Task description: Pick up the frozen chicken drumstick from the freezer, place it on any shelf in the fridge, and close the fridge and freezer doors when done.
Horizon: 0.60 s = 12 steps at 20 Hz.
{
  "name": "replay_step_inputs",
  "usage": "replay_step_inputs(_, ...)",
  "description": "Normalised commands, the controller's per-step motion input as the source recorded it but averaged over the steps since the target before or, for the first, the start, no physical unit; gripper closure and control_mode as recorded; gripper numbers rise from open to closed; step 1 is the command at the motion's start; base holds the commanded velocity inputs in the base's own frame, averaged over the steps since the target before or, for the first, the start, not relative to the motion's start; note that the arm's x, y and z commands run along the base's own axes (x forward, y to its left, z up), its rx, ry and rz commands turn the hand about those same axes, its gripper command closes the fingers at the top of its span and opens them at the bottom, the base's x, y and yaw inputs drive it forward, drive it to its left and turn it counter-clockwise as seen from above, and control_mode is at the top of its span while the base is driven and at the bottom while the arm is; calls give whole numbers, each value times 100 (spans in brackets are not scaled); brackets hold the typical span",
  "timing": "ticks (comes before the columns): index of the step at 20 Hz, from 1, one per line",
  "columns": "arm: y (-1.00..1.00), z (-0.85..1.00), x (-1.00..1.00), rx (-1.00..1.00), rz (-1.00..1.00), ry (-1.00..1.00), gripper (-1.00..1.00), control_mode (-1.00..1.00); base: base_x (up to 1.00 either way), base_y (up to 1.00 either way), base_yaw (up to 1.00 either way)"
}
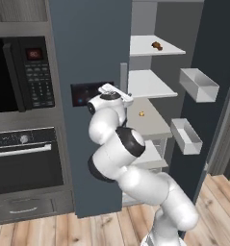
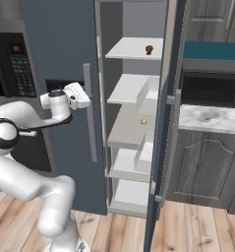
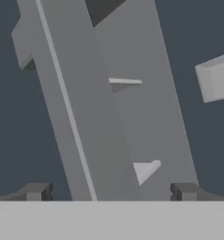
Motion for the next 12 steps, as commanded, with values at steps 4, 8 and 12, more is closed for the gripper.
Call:
replay_step_inputs(4, -26, 0, 53, 0, 2, 0, -100, -100, 0, 0, 0)
replay_step_inputs(8, -18, 0, 57, 0, 0, 0, -100, -100, 0, 0, 0)
replay_step_inputs(12, -10, 0, 12, 0, 1, 2, -100, -100, 0, 0, 0)
